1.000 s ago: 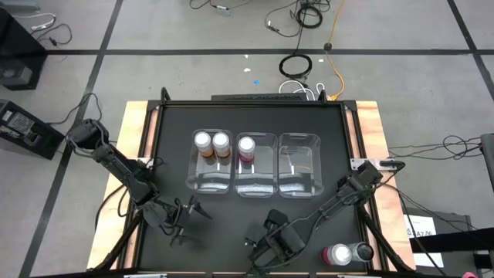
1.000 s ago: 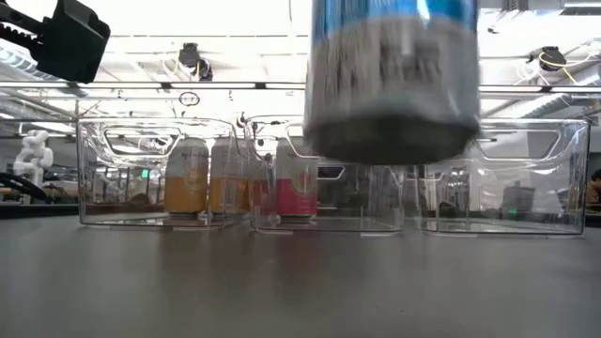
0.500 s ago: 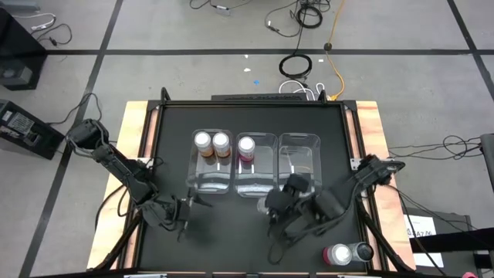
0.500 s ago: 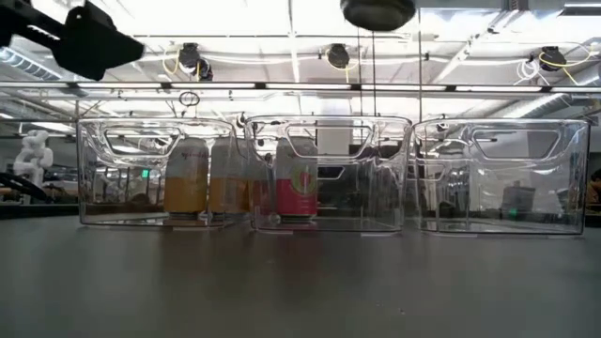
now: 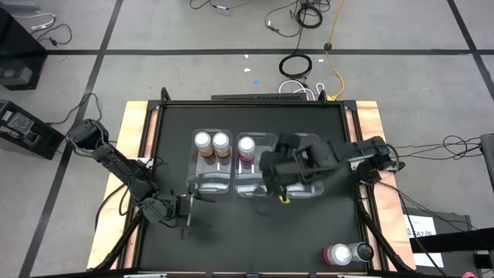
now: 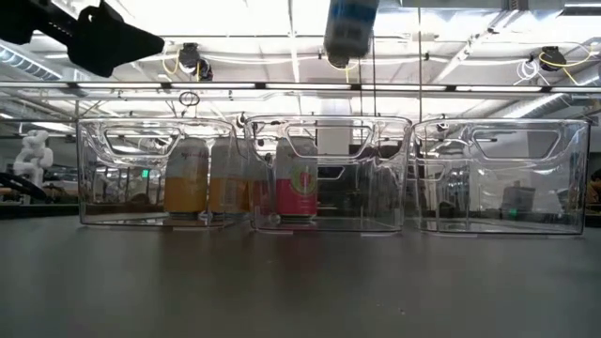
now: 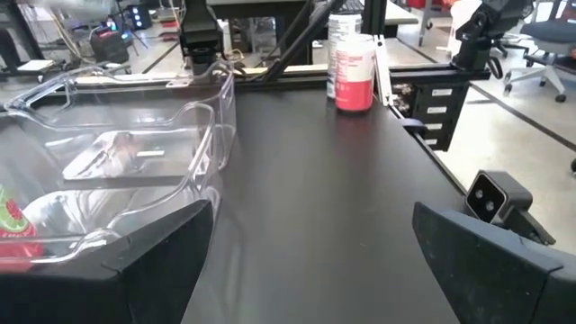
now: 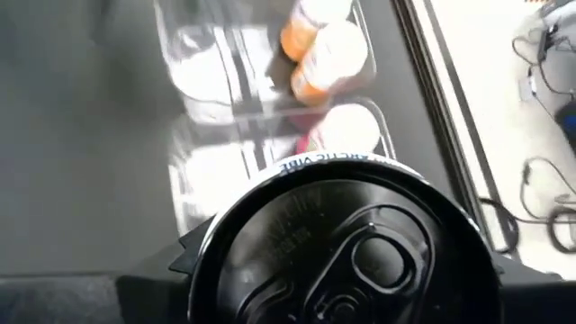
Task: Sort soda cans
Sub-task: Put the left white-blue soda can into the middle right transparent bin
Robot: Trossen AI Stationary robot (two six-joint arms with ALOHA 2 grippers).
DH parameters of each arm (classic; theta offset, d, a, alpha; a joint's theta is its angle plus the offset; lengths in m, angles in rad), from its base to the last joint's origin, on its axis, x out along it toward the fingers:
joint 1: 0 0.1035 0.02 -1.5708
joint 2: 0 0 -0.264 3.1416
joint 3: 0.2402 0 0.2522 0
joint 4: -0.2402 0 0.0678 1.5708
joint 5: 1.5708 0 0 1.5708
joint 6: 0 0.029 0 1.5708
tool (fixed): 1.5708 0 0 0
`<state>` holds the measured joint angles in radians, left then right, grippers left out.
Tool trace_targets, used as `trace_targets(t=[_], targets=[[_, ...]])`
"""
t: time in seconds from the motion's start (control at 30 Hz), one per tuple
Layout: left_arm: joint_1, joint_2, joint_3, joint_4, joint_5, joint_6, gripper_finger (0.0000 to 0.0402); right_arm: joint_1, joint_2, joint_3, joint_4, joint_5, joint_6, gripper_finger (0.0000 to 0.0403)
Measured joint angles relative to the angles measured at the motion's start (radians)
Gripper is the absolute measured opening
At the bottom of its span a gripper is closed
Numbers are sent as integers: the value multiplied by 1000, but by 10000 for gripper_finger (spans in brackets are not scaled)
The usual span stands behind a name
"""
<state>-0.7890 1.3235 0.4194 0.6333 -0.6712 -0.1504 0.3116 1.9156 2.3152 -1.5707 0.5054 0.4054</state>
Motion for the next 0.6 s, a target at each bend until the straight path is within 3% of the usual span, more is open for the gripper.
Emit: trace_targets(t=[0.27,0.6], targets=[[11,0,0,13,0,0,390,-90,-108,-239,2,-73,-92,236],[11,0,0,14,-4,0,390,-143,-521,-828,223,-128,55,236]])
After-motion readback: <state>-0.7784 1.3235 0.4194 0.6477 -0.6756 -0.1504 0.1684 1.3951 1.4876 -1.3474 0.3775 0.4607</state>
